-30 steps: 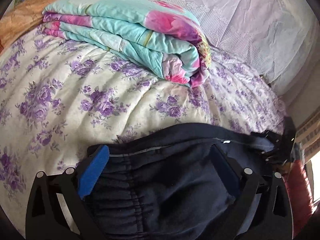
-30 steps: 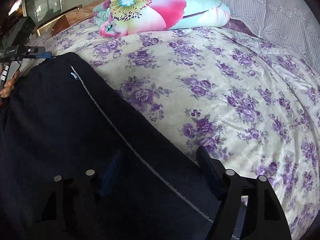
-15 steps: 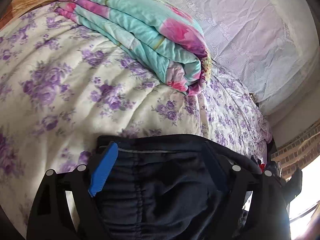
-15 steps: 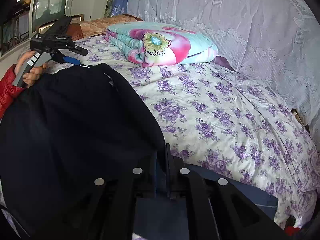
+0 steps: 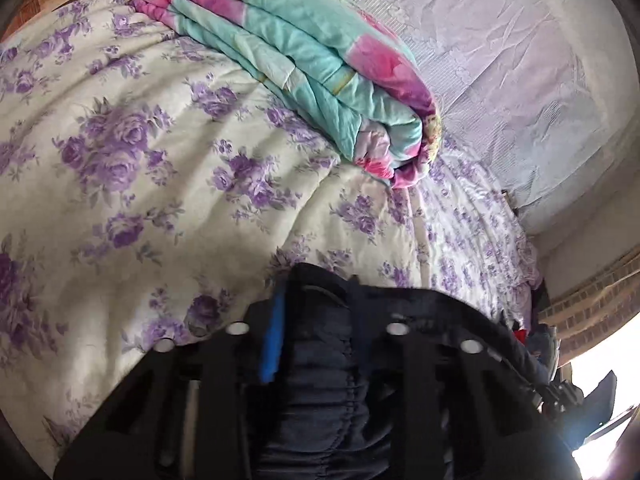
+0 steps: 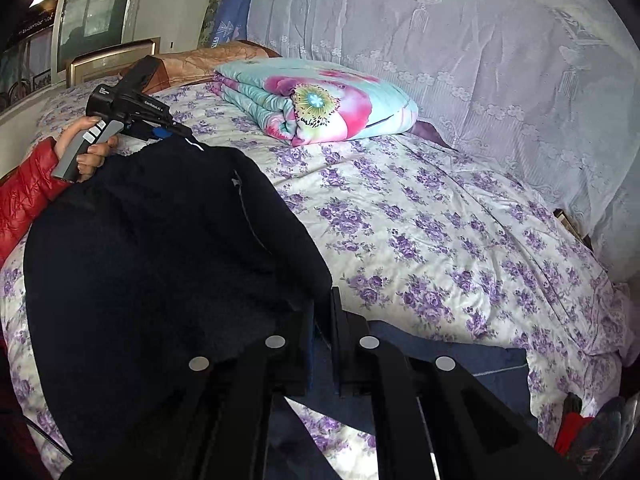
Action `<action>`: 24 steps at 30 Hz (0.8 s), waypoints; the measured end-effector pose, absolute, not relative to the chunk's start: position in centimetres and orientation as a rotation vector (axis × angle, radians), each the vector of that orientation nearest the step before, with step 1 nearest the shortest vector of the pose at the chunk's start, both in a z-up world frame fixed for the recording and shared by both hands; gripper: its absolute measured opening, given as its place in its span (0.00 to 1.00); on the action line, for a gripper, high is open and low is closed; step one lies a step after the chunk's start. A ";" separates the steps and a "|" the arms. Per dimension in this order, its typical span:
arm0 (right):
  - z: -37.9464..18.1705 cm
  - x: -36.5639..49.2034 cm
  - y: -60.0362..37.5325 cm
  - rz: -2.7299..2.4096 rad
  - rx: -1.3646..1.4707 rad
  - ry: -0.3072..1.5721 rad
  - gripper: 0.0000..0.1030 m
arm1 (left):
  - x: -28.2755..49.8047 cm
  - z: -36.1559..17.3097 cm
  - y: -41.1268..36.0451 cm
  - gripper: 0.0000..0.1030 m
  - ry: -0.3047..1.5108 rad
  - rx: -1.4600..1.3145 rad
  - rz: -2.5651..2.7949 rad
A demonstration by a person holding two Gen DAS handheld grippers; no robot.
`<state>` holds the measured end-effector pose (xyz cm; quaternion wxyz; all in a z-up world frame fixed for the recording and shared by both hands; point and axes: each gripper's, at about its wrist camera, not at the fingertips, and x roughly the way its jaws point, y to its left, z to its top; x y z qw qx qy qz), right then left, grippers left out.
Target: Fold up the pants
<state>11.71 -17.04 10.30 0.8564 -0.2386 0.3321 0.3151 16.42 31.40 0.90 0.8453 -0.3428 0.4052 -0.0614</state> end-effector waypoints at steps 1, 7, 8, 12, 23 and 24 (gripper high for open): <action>10.6 11.0 -17.4 0.660 -0.494 0.684 0.07 | 15.9 1.1 31.8 0.22 0.830 -0.763 -0.152; 13.2 4.2 -20.7 0.666 -0.407 0.590 0.00 | 7.6 4.7 32.4 0.20 0.629 -0.804 -0.254; 13.4 2.7 -21.2 0.673 -0.399 0.577 0.00 | 6.1 5.0 32.0 0.16 0.607 -0.789 -0.268; 11.8 0.0 -22.4 0.680 -0.433 0.594 0.01 | 1.9 4.5 30.9 0.15 0.639 -0.737 -0.248; 7.2 9.7 -17.5 0.798 -0.428 0.690 0.68 | 11.0 4.0 30.3 0.60 0.800 -0.736 -0.066; 6.8 9.9 -16.5 0.809 -0.465 0.690 0.68 | 12.0 3.7 30.1 0.60 0.827 -0.730 -0.071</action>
